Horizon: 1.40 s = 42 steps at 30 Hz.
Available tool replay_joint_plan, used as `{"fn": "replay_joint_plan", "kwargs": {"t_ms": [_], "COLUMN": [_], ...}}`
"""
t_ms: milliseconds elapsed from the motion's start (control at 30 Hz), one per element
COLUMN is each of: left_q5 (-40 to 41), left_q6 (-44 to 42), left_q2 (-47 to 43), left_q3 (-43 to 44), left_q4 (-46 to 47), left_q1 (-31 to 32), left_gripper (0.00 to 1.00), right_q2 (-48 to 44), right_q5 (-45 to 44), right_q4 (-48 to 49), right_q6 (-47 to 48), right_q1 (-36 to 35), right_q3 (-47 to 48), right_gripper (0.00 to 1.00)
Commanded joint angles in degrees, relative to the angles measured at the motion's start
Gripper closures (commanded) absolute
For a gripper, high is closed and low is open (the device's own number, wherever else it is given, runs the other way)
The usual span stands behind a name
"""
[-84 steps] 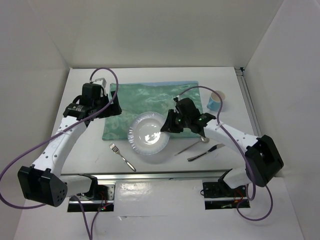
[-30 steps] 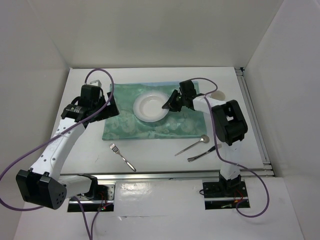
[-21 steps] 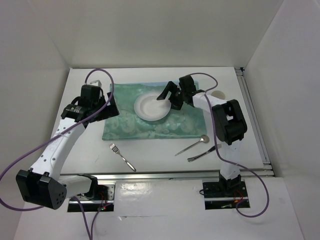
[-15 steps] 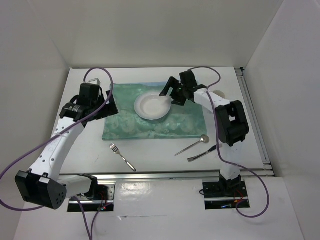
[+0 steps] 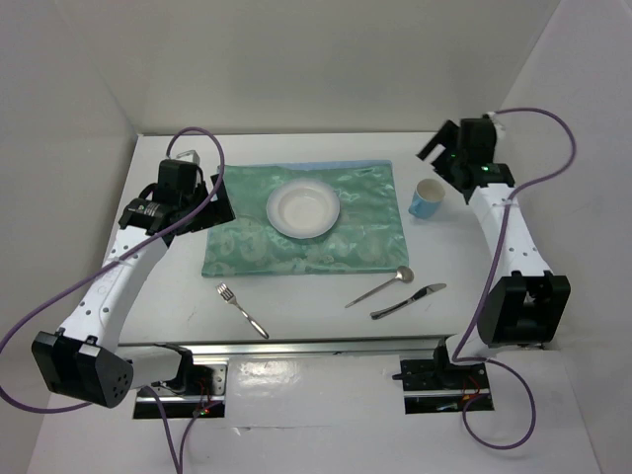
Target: Set the dinner table for one person
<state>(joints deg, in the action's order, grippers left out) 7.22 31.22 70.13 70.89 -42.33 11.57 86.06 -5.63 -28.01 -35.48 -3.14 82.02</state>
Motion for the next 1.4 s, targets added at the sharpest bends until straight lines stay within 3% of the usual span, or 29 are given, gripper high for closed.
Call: {"fn": "replay_joint_plan", "kwargs": {"t_ms": [0,133,200,300,533,800,900,1033,1167,1367], "left_q5": [-1.42,-2.21,-2.21,-2.21,-2.21,-2.21,-2.21,-2.21,-1.69,-2.74], "left_q6": [-1.43,-1.43,-1.43,-1.96,-1.96,-1.96,-1.96,-1.96,-1.96,-1.35], "left_q2": [0.54,1.06,1.06,1.06,1.59,2.12,2.12,2.12,2.65,3.17], "left_q3": [0.56,0.03,0.03,0.03,-0.49,-0.49,-0.49,-0.49,-0.49,-0.49], "left_q4": [1.46,1.98,1.98,1.98,1.98,1.98,1.98,1.98,2.51,2.51], "left_q1": [0.29,0.29,0.29,0.29,0.29,0.29,0.29,0.29,0.29,0.29], "left_gripper": [0.00,0.00,0.00,0.00,0.00,0.00,0.00,0.00,0.00,0.00], "right_q2": [0.86,5.69,7.62,10.52,14.22,16.95,17.47,17.47,15.45,14.13], "right_q5": [-0.18,2.55,3.17,3.78,6.07,6.59,6.59,6.07,4.05,1.42], "right_q4": [-7.13,-7.59,-6.98,-6.18,-1.79,-0.47,0.06,0.06,-0.46,-2.31], "right_q6": [0.42,1.73,1.73,1.73,2.26,2.26,2.87,2.88,3.40,6.56], "right_q1": [7.25,11.39,12.53,13.07,13.68,13.68,13.68,13.68,13.68,8.60], "right_q3": [-3.44,-3.44,-2.92,-2.92,-3.97,-2.92,-3.44,-2.83,-0.64,7.25], "right_gripper": [0.01,0.02,0.14,0.23,0.24,0.37,0.47,0.69,1.00,1.00]}}
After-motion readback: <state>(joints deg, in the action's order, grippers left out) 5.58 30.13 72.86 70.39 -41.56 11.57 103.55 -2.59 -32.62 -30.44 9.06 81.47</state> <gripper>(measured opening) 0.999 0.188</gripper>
